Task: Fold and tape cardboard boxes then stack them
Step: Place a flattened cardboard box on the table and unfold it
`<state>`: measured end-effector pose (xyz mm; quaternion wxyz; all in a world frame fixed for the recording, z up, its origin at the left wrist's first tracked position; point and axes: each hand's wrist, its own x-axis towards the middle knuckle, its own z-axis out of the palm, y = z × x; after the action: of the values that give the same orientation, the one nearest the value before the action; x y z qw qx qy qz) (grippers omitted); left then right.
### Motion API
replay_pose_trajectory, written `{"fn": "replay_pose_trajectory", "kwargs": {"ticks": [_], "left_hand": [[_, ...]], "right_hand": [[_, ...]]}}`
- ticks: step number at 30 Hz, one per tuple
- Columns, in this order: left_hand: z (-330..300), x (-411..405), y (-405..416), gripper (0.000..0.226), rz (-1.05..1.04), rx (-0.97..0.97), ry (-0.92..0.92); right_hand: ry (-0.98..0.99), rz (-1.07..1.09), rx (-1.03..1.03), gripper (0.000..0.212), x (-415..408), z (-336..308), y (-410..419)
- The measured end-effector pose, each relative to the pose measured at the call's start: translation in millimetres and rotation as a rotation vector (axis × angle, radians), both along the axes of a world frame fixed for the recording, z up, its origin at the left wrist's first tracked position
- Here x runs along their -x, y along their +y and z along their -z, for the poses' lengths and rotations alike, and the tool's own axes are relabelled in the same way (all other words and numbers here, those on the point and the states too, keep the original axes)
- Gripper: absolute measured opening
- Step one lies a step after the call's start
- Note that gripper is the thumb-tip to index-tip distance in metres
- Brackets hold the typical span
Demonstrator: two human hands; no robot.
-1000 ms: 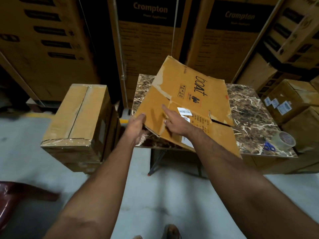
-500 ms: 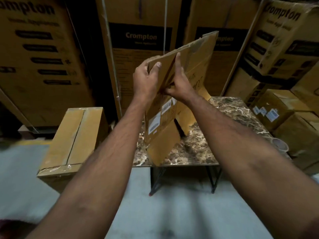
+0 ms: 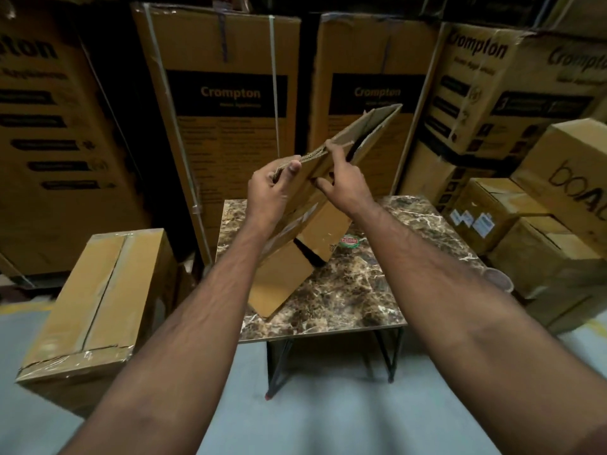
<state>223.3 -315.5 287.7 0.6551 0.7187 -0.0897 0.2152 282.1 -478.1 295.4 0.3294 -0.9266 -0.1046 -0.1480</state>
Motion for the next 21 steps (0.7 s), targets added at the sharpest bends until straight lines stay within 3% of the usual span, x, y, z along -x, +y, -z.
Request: {"fn": "replay_pose_trajectory", "kwargs": {"ticks": [5, 9, 12, 14, 16, 19, 21], "left_hand": [[9.9, -5.2, -1.9, 0.08, 0.043, 0.051, 0.069], [10.3, -5.7, 8.0, 0.075, 0.089, 0.011, 0.131], [7.8, -0.2, 5.9, 0.078, 0.131, -0.047, 0.163], [6.5, 2.3, 6.0, 0.068, 0.125, -0.08, 0.207], [2.8, 1.5, 6.5, 0.046, 0.146, -0.158, 0.253], [-6.2, -3.2, 6.9, 0.044, 0.218, -0.352, 0.347], [-8.8, -12.9, 8.5, 0.047, 0.134, -0.383, 0.401]], "right_hand": [[0.007, 0.003, 0.022, 0.058, -2.4, 7.1, -12.0], [-0.019, 0.064, 0.191, 0.048, -5.5, 1.9, -12.5], [-0.154, 0.072, 0.337, 0.038, -2.8, 4.0, -23.8], [-0.176, -0.025, 0.466, 0.029, -2.3, 6.8, -29.8], [-0.068, -0.093, 0.525, 0.022, 1.3, 6.2, -32.9], [-0.066, -0.091, 0.577, 0.02, 2.3, 4.2, -41.1], [-0.103, -0.094, 0.612, 0.022, 3.8, 1.2, -44.8]]}}
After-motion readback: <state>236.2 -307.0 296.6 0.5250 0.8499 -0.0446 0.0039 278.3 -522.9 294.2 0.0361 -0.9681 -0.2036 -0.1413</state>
